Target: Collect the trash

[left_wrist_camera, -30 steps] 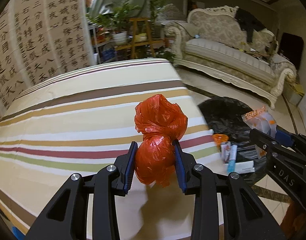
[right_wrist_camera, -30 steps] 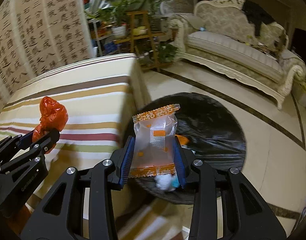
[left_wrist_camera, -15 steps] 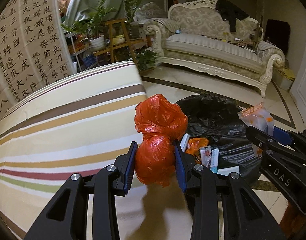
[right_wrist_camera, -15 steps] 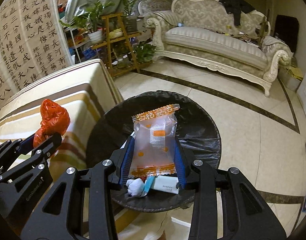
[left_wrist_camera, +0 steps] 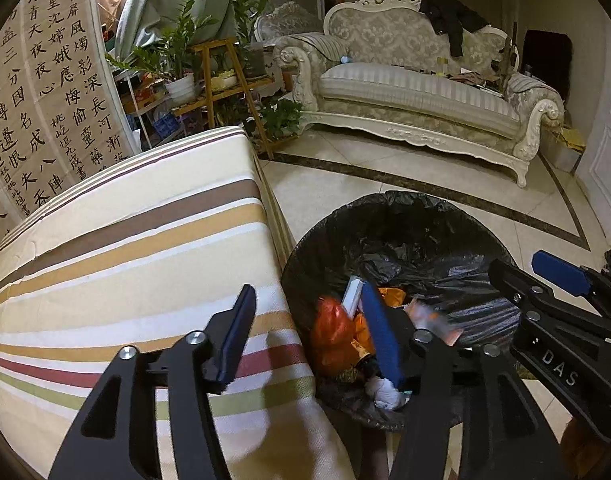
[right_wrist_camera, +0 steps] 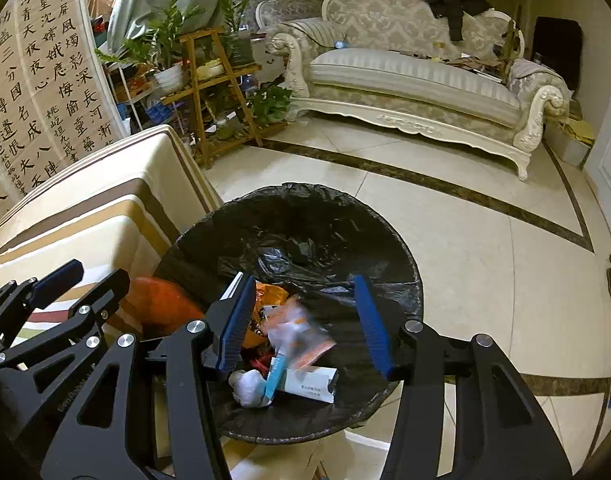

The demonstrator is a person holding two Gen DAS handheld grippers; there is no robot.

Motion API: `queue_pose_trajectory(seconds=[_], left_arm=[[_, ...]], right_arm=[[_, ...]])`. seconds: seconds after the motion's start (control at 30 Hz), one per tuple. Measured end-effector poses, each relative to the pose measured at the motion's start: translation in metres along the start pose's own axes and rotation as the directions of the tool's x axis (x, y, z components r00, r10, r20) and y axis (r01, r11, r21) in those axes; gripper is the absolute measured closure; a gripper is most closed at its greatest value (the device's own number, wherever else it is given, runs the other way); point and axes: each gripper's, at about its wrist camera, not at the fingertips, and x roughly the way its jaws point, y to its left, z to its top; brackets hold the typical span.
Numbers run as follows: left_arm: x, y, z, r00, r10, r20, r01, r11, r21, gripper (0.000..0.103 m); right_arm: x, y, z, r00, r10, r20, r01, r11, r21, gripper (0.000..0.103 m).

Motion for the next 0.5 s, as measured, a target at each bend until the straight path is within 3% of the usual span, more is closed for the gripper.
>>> queue_pose_trajectory(seconds=[0.2, 0.5], left_arm=[[-0.008, 0.004, 0.001, 0.999, 0.017, 0.033, -0.017, 1.0, -0.008, 0.033], [-0.026, 0.011, -0.008, 0.998, 0.024, 0.057, -0.023, 1.0, -0.021, 0.03]], right_arm=[[-0.006, -0.001, -0.003, 1.0, -0.006, 0.009, 0.006, 1.0, 0.001, 0.046], [-0.021, 0.006, -0.01, 1.0, -0.006, 0.029, 0.006, 1.0, -0.015, 0.04]])
